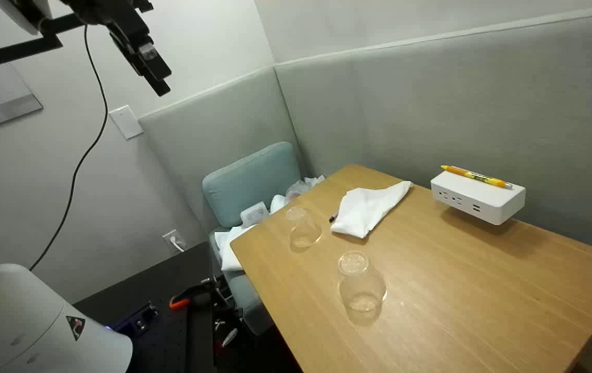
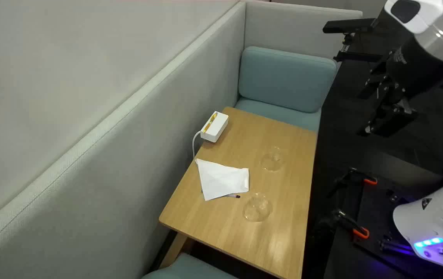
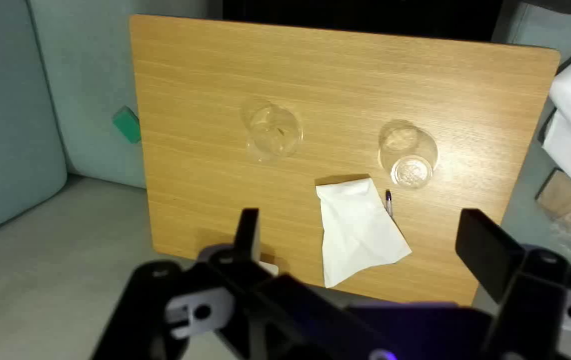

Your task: Place the clear cup on the right upright.

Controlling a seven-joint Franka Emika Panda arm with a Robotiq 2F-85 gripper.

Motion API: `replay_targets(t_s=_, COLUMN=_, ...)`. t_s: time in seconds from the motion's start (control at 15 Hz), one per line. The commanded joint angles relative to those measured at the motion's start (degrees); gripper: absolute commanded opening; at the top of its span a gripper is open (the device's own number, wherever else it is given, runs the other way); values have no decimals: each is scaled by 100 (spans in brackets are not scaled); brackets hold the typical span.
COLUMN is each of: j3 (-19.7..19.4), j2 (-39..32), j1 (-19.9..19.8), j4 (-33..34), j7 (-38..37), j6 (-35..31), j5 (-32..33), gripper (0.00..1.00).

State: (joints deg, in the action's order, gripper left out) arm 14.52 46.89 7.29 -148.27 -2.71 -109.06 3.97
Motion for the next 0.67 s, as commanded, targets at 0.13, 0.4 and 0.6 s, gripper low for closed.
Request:
replay_targets(t_s=0.13, j3=-83, j2=-26, j1=108, j4=15, j7=-68, j6=20, j5=74, gripper=100)
replay_targets(t_s=0.4, j3=-100, j2=-242, j1=-22, j4=162, j7=-66, j6=18, j5=207, gripper=100)
replay_targets(t_s=0.6, j3=-183, j2=-840, j1=-219, j4=465, j7=51, j6=179, j5=581, gripper=100)
